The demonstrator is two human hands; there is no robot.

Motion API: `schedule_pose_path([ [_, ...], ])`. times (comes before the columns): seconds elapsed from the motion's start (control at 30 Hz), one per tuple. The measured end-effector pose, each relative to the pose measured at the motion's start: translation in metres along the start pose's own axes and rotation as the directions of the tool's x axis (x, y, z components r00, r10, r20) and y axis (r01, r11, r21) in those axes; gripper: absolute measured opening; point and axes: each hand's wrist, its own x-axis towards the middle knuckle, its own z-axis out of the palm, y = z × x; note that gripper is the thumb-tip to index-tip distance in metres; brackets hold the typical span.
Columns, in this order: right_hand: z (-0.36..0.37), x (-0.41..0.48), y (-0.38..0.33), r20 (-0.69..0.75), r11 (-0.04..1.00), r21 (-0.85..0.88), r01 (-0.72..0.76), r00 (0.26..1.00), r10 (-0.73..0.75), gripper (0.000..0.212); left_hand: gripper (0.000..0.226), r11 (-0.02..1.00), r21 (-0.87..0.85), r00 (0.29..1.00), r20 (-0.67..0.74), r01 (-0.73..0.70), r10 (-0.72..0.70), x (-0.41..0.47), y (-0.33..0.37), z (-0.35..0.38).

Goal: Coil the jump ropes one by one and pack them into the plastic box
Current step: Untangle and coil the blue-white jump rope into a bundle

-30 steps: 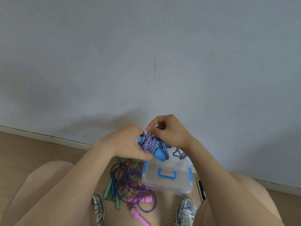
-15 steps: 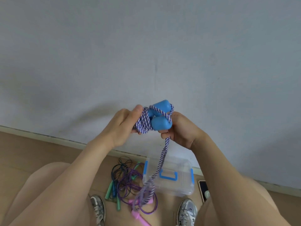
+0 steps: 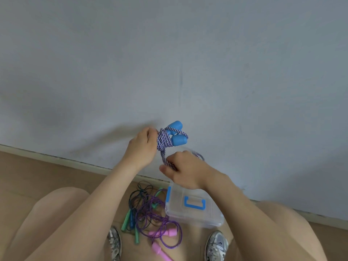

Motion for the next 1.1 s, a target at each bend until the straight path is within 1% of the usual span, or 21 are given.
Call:
schedule_pose_path([
  [0.07,-0.001,0.001,-0.001,-0.107,0.995,-0.050,0.082,0.990,-0.087,0.042,0.033,0.968,0.252,1.000,0.017,-0.001,-0.003,-0.003,-0.001,0.000],
  [0.1,-0.005,0.001,-0.002,-0.155,0.992,-0.076,0.102,0.981,-0.113,0.039,0.038,0.941,0.338,0.999,0.047,-0.019,0.003,-0.005,0.000,-0.001],
  [0.17,-0.013,0.002,0.004,-0.213,0.990,-0.093,0.109,0.969,-0.126,0.031,0.044,0.895,0.433,0.991,0.119,-0.104,0.058,-0.010,0.000,0.001],
  [0.2,-0.018,0.000,0.007,-0.236,0.993,-0.076,0.095,0.965,-0.110,0.026,0.045,0.889,0.429,0.983,0.156,-0.158,0.100,-0.013,0.002,0.002],
  [0.23,-0.024,-0.002,0.011,-0.261,0.997,-0.034,0.076,0.962,-0.083,0.026,0.046,0.895,0.389,0.970,0.191,-0.217,0.153,-0.014,0.004,0.003],
  [0.3,-0.034,-0.005,0.018,-0.314,0.988,0.143,0.061,0.949,-0.013,0.029,0.047,0.921,0.254,0.941,0.243,-0.295,0.234,-0.014,0.009,0.002],
  [0.37,-0.043,-0.007,0.023,-0.357,0.935,0.339,0.105,0.934,0.024,0.019,0.054,0.935,0.095,0.918,0.244,-0.343,0.312,-0.013,0.011,0.001],
  [0.43,-0.049,-0.008,0.026,-0.375,0.869,0.476,0.134,0.925,0.062,0.015,0.065,0.932,-0.050,0.912,0.195,-0.360,0.362,-0.016,0.014,-0.003],
  [0.47,-0.050,-0.008,0.029,-0.363,0.839,0.527,0.134,0.928,0.080,0.015,0.069,0.925,-0.096,0.909,0.178,-0.367,0.378,-0.019,0.018,-0.006],
  [0.53,-0.052,-0.009,0.034,-0.275,0.778,0.621,0.090,0.955,0.109,0.017,0.070,0.910,-0.170,0.896,0.178,-0.379,0.407,-0.022,0.023,-0.010],
  [0.6,-0.050,-0.010,0.035,-0.170,0.716,0.697,0.040,0.979,0.111,0.012,0.063,0.895,-0.268,0.905,0.140,-0.356,0.402,-0.021,0.024,-0.013],
  [0.63,-0.049,-0.011,0.035,-0.150,0.709,0.704,0.033,0.983,0.102,0.009,0.059,0.888,-0.315,0.920,0.092,-0.336,0.381,-0.020,0.025,-0.014],
  [0.7,-0.044,-0.009,0.037,-0.146,0.721,0.693,-0.010,0.977,0.153,0.022,0.056,0.878,-0.381,0.954,-0.043,-0.290,0.296,-0.020,0.026,-0.015],
  [0.77,-0.040,-0.006,0.035,-0.091,0.701,0.704,-0.113,0.965,0.248,0.033,0.056,0.880,-0.417,0.971,-0.164,-0.226,0.172,-0.017,0.025,-0.014],
  [0.83,-0.033,-0.003,0.028,-0.029,0.704,0.685,-0.189,0.958,0.285,0.028,0.059,0.900,-0.422,0.979,-0.201,-0.104,0.019,-0.013,0.024,-0.012],
  [0.9,-0.023,-0.001,0.019,0.031,0.778,0.583,-0.233,0.964,0.265,0.035,0.063,0.932,-0.361,0.975,-0.201,0.018,-0.097,-0.010,0.022,-0.009],
  [0.97,-0.013,0.000,0.010,0.115,0.860,0.443,-0.253,0.967,0.226,0.039,0.064,0.959,-0.266,0.962,-0.221,0.096,-0.158,-0.007,0.017,-0.005],
  [1.0,-0.010,-0.001,0.007,0.148,0.888,0.390,-0.244,0.968,0.202,0.038,0.064,0.970,-0.221,0.957,-0.246,0.099,-0.154,-0.005,0.014,-0.003],
  [1.03,-0.008,-0.002,0.003,0.172,0.905,0.360,-0.227,0.970,0.175,0.037,0.062,0.985,-0.155,0.951,-0.284,0.076,-0.118,-0.003,0.010,-0.001],
  [1.1,-0.010,-0.004,-0.004,0.179,0.919,0.355,-0.172,0.977,0.114,0.039,0.055,0.997,0.071,0.936,-0.351,0.009,0.017,-0.001,0.000,0.004],
])
